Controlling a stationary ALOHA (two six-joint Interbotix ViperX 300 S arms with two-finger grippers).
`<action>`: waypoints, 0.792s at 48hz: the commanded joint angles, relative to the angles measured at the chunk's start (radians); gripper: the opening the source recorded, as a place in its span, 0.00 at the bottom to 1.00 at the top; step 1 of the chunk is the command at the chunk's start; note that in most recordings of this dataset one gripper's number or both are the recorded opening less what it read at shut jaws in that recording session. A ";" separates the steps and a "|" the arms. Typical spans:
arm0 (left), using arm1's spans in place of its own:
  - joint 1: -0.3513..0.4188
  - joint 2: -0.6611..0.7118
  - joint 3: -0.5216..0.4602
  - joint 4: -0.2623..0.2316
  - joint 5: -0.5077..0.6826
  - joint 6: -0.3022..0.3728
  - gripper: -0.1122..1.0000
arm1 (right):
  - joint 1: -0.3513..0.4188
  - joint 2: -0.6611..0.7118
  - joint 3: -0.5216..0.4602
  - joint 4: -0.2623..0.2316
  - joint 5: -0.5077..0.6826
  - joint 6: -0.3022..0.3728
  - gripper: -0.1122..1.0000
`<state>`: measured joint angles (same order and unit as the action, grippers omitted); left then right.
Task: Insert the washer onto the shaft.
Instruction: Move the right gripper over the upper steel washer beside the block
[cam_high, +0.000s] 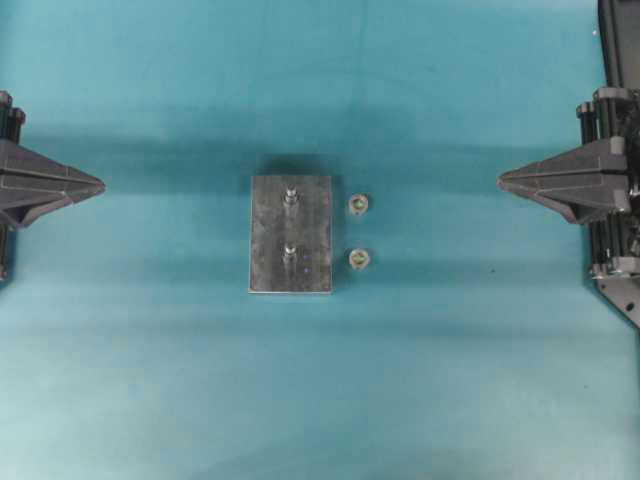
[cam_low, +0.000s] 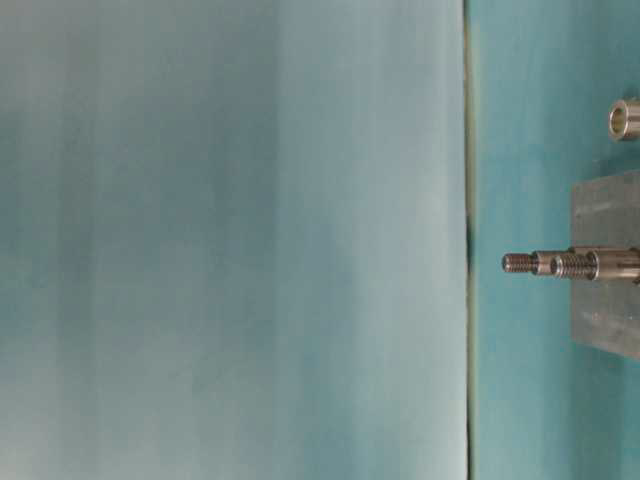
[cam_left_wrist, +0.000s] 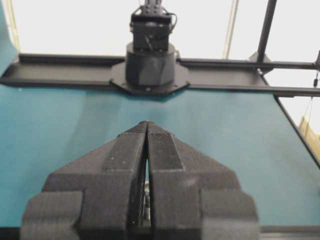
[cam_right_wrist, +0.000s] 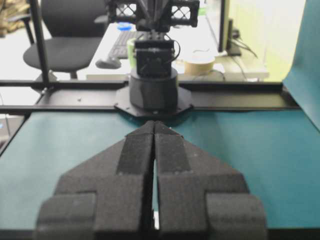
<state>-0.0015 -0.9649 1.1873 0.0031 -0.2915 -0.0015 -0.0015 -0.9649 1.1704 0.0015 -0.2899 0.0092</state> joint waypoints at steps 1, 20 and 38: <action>-0.023 0.012 -0.041 0.008 -0.009 -0.041 0.10 | -0.008 0.008 0.000 0.005 -0.008 0.002 0.11; 0.005 0.104 -0.150 0.012 0.262 0.008 0.10 | -0.112 0.035 -0.086 0.098 0.465 0.064 0.11; 0.008 0.295 -0.222 0.014 0.364 0.046 0.10 | -0.176 0.327 -0.210 0.089 0.646 0.063 0.11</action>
<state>0.0077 -0.6918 0.9910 0.0123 0.0644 0.0414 -0.1672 -0.6949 1.0094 0.0951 0.3344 0.0660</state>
